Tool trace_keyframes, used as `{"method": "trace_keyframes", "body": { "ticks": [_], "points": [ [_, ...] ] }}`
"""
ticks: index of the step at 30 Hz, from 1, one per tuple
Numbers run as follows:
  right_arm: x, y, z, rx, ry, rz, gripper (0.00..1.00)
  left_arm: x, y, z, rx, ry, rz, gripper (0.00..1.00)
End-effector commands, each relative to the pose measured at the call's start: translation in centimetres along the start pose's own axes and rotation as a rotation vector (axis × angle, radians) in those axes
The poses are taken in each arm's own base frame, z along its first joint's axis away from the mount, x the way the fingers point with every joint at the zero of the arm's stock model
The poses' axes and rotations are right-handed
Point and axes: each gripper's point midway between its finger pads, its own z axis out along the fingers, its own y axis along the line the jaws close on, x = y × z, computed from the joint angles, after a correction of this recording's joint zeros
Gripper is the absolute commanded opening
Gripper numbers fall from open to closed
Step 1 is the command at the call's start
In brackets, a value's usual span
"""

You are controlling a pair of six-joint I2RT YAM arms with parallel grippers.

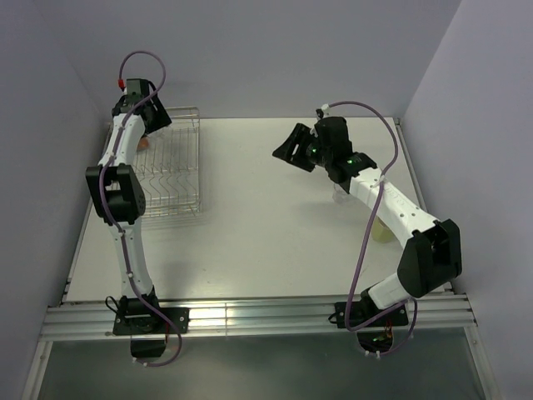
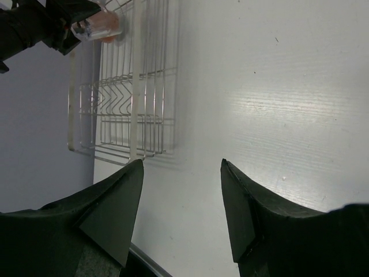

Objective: Load the cups into the dish rack

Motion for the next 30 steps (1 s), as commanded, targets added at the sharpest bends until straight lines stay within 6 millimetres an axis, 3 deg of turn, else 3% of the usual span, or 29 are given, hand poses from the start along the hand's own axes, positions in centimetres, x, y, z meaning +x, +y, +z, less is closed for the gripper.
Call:
{"method": "trace_keyframes", "body": {
  "ticks": [1,8,18,25,29,30],
  "points": [
    [-0.2,0.8,0.2,-0.038,-0.015,-0.032,0.63,-2.7,-1.0,0.2,0.022,-0.092,-0.006,0.00],
    [-0.1,0.0,0.3,-0.015,-0.022,-0.051,0.63,-2.7,-0.7,1.3,0.000,-0.109,-0.031,0.01],
    [0.3,-0.3,0.9,-0.019,-0.005,-0.050,0.63,-2.1,-0.3,2.7,-0.022,-0.101,-0.021,0.18],
    [0.6,-0.8,1.1,-0.006,-0.002,-0.058,0.63,-1.8,-0.1,3.4,-0.036,-0.101,-0.028,0.23],
    [0.5,-0.9,1.1,0.000,-0.002,-0.065,0.63,-1.9,-0.1,3.6,-0.040,-0.101,-0.032,0.37],
    [0.6,-1.0,1.1,0.002,-0.001,-0.064,0.63,-1.8,-0.1,3.6,-0.042,-0.102,-0.034,0.47]
  ]
}}
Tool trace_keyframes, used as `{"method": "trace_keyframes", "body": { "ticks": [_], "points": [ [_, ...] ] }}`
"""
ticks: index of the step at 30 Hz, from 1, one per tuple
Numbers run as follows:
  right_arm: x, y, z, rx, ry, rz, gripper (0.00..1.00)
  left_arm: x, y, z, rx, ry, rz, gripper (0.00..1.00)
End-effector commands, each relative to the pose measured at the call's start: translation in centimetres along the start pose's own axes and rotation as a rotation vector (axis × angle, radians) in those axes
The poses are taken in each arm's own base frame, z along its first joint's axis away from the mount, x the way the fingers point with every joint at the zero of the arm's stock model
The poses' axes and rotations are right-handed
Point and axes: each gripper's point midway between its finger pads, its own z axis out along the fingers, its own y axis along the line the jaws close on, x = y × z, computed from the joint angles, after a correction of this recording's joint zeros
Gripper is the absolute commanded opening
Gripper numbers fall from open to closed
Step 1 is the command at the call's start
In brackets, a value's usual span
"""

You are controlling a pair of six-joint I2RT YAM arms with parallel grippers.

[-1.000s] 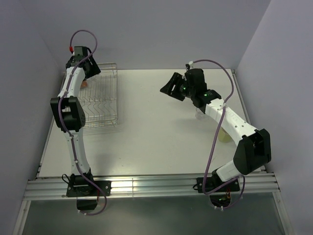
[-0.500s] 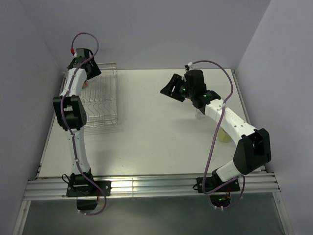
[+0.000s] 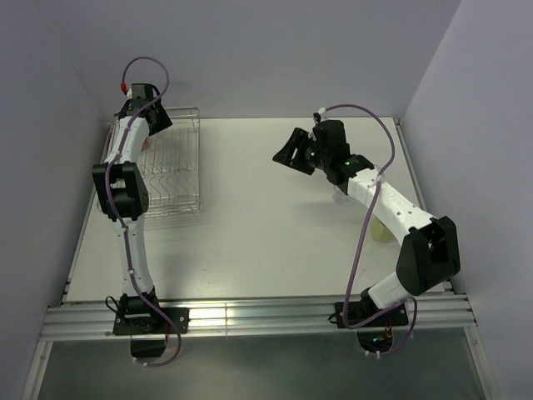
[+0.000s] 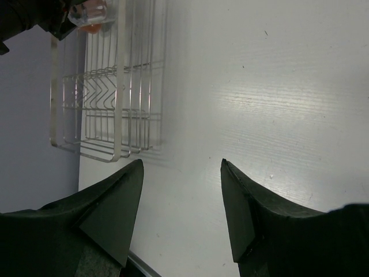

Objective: Load the cups into the dish rack

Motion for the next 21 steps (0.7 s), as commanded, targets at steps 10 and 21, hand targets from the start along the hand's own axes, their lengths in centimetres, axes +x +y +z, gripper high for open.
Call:
{"method": "trace_keyframes", "body": {
  "ticks": [10,21],
  "points": [
    [-0.7,0.5,0.4,-0.020,-0.025,-0.043,0.64,-1.6,-0.9,0.0,0.020,-0.063,-0.029,0.86],
    [-0.9,0.3,0.5,-0.005,-0.028,-0.054,0.64,-1.2,-2.2,0.0,0.052,-0.068,-0.006,0.93]
  ]
}}
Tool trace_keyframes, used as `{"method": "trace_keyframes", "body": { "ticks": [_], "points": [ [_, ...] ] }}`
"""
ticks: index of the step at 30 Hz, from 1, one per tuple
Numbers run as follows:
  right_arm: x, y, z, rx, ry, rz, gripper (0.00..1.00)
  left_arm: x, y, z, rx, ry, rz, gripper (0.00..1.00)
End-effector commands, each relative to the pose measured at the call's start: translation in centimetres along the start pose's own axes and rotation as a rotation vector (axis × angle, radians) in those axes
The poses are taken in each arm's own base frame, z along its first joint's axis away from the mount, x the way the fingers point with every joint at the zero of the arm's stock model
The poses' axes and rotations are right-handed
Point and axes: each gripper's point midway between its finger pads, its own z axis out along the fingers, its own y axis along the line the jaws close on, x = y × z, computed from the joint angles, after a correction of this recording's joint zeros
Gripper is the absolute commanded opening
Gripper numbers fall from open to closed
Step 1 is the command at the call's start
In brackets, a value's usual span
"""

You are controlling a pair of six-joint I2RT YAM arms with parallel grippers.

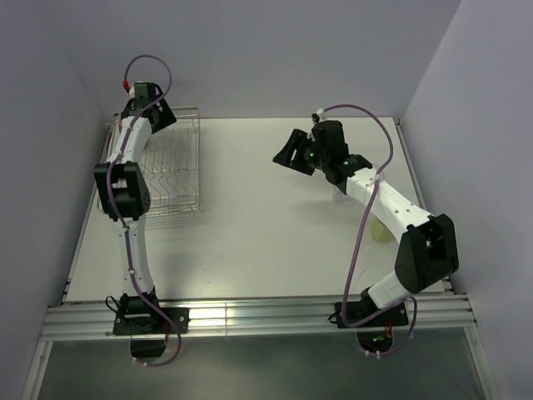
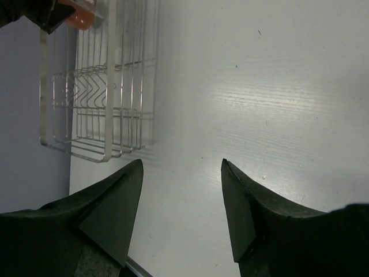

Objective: Load the cups into the dish rack

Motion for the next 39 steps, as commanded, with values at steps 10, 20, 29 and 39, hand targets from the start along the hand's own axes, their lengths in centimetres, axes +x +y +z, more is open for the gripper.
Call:
{"method": "trace_keyframes", "body": {
  "ticks": [10,20,29,39],
  "points": [
    [-1.6,0.9,-0.7,-0.008,-0.057,-0.041,0.64,-3.5,-2.5,-3.5,0.083,-0.083,-0.014,0.93],
    [-2.8,0.3,-3.1,0.059,-0.110,-0.058,0.63,-6.9,-2.4,-12.3,0.137,-0.140,-0.090,0.92],
    [-2.8,-6.6,-7.1,0.287,-0.133,0.001,0.62,-3.0,-9.4,-26.9,0.508,-0.149,-0.108,0.93],
    [-1.9,-14.6,-9.4,0.597,-0.154,0.010,0.57,7.3,-14.6,-35.6,0.778,-0.075,-0.017,0.92]
  ]
}}
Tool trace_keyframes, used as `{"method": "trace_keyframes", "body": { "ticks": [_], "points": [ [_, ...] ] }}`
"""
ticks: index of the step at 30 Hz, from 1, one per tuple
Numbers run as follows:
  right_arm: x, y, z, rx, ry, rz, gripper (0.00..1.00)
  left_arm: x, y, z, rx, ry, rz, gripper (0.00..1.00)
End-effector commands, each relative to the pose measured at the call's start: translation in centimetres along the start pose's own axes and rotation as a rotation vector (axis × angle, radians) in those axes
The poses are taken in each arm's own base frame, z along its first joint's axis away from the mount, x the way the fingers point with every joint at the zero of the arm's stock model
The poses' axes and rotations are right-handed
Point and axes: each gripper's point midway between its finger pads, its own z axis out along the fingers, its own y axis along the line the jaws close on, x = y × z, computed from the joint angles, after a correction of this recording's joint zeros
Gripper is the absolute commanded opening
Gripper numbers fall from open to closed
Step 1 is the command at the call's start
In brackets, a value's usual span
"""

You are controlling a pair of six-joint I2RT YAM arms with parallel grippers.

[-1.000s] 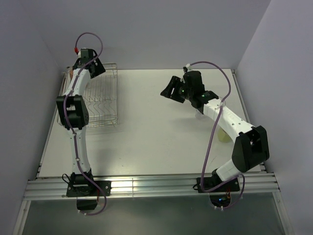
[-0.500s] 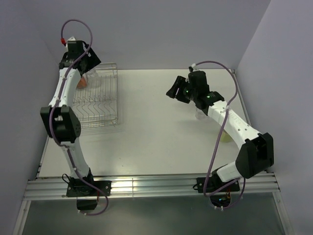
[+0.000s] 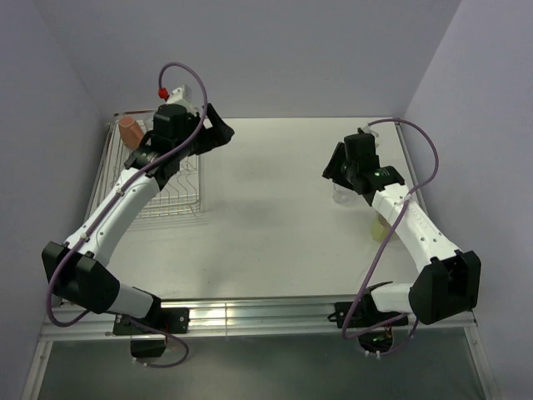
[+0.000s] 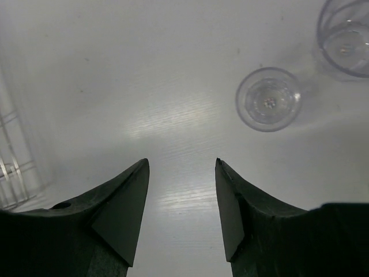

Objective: Load the cups into the dish rack

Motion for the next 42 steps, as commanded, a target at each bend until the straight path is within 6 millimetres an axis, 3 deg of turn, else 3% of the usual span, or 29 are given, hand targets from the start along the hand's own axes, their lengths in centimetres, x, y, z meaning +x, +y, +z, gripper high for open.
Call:
{"method": "trace_keyframes", "body": {
  "ticks": [1,11,20,31,42],
  "points": [
    [0.1,-3.5,1.1,0.138,-0.004,-0.024,0.57,0.4,-2.2,-0.9,0.081,-0.030,-0.004,0.93],
    [1.8,-5.4,5.1,0.251,0.078,-0.042,0.53,1.0,-0.9,-2.0,0.046,-0.066,0.009,0.93],
    [2.6,-6.8,7.1,0.328,0.101,-0.050,0.52,1.4,-1.0,-1.8,0.060,-0.054,0.011,0.93],
    [2.4,-7.2,8.7,0.369,0.098,-0.063,0.51,1.9,-0.7,-1.6,0.057,-0.039,0.013,0.93],
    [1.9,-6.5,8.1,0.338,0.086,-0.056,0.50,2.4,-0.7,-1.1,0.062,-0.020,0.013,0.93]
  ]
}}
